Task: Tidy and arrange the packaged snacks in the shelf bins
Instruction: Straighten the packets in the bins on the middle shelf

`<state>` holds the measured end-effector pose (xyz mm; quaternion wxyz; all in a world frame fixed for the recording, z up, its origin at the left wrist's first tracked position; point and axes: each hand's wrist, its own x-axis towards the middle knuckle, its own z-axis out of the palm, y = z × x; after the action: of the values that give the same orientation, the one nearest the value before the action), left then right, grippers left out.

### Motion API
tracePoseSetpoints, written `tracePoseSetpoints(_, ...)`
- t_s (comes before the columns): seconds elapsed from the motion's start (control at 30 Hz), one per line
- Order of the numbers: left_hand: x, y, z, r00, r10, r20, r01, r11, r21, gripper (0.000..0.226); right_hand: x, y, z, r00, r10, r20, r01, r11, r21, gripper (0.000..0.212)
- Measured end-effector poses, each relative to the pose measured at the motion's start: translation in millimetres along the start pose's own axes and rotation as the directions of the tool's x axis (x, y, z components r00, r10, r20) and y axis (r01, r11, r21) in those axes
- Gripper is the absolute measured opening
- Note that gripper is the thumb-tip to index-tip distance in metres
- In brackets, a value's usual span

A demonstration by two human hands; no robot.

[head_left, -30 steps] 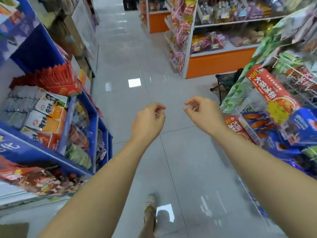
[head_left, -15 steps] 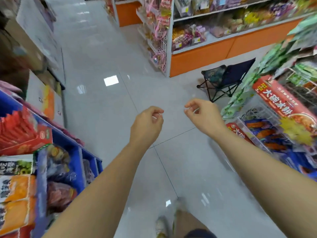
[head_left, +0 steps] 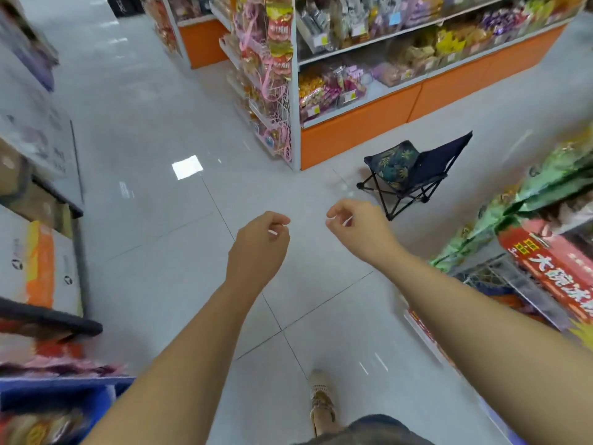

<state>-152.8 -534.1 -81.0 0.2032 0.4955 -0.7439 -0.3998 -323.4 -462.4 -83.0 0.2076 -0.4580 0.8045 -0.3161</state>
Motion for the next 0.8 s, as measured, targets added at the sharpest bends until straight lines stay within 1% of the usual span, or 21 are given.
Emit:
tracePoseSetpoints(0.17,86.8,17.6,-10.4,0.999,0.033,-0.025,-0.033,0.999,0.017,0.018,83.9,-17.8,-8.1,0.999,-0.042,-0.008,0.041,0.999,-0.028,0.003)
tracePoseSetpoints(0.3,155.2,23.1,-14.4,0.998,0.069,-0.012,-0.069,0.997,0.036,0.017,135.9,-21.6,-12.5,0.999,-0.033,-0.042,0.031,0.998,-0.049,0.003)
tracePoseSetpoints(0.43,230.0,23.8,-11.7,0.991,0.119,0.068,-0.123,0.990,0.064,0.018,197.8,-21.7,-7.0,0.993,0.035,-0.110,-0.035,0.999,0.006,0.003)
tracePoseSetpoints(0.6,332.2,29.2,-15.3,0.971,0.177,0.162,-0.192,0.978,0.081,0.018,270.7,-28.8,0.2,0.975,0.123,-0.183,-0.120,0.992,0.028,0.007)
tracePoseSetpoints(0.8,425.8,63.6,6.6,0.913,0.295,0.281,-0.327,0.942,0.073,0.018,328.2,-16.3,-18.5,0.932,0.239,-0.272,-0.223,0.971,0.091,0.003)
